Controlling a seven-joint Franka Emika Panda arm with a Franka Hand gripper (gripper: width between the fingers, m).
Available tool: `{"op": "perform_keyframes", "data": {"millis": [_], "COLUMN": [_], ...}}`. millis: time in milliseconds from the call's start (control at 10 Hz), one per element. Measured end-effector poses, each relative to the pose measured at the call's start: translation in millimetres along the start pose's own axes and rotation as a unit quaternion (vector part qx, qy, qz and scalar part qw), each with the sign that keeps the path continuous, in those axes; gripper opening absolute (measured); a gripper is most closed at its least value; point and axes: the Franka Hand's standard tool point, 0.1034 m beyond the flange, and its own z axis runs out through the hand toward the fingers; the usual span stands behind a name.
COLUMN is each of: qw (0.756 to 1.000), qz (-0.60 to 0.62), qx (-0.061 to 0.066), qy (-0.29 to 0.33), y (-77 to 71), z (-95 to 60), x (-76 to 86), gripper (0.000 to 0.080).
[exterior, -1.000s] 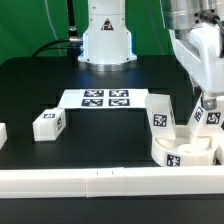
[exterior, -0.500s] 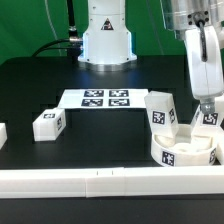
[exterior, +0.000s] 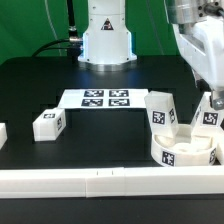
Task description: Assemble stool
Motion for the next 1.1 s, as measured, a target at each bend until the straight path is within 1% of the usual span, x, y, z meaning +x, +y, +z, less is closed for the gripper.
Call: {"op": "perform_keyframes", "data": {"millis": [200,300,500,700,1000,1100], "qw": [0.997,0.991,0.965,0.947,0.909,0.887], "qz": [-0.072,-0.131,-0.261,-0.322,-0.416,-0.461], "qx": [-0.001,-0.005,-0.005,-0.004,-0.007,-0.008], "qy": [0.001,0.009,0.007,0.005,0.008,0.008], "y": [0.1,0.6,0.8,0.5,0.5,0.6], "z": [0.1,-0.2,-1.1,-2.1,-1.9,-2.0], "x": [-0.2,-4.2,-12.7,-16.7,-13.7,-13.7], "gripper": [0.0649,0.0649,0.0649,0.0649,0.0649,0.0649]}}
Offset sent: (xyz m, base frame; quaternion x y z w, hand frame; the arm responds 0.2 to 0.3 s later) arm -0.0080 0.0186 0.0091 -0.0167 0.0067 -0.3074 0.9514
